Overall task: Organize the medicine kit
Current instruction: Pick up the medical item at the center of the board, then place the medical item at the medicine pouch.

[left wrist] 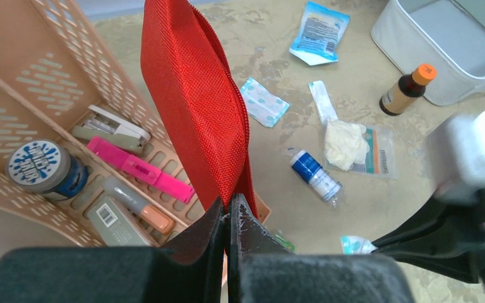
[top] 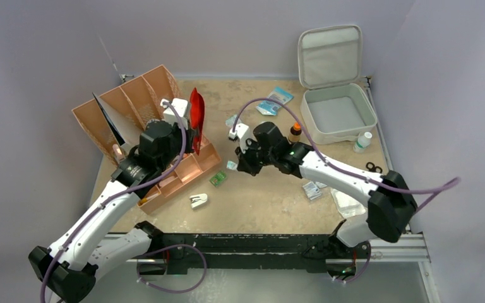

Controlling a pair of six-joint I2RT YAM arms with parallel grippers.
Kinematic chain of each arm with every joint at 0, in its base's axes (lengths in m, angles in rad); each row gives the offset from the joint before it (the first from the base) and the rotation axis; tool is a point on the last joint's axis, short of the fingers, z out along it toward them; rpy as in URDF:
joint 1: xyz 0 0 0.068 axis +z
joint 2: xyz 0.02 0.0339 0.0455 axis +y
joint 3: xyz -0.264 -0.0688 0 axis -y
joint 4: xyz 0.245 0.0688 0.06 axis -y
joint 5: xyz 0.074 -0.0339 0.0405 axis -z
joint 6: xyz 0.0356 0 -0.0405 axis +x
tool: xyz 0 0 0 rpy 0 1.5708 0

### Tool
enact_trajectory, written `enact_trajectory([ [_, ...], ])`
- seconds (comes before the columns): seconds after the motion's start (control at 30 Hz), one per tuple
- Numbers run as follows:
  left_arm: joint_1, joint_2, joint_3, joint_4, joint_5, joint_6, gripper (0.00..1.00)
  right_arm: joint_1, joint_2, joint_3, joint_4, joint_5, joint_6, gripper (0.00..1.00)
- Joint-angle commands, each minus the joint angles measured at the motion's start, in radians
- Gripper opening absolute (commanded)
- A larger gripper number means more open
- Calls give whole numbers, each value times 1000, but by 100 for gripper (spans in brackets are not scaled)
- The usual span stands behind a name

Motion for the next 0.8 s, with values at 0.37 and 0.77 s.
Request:
enact_trajectory([
  [0.37,1,59,34,66,263,26,0,-149,-7,159,214,-85,1158,0],
  [0.77,-1,83,38,70,324,24,0,-186,95,121,555,-211,1581,0],
])
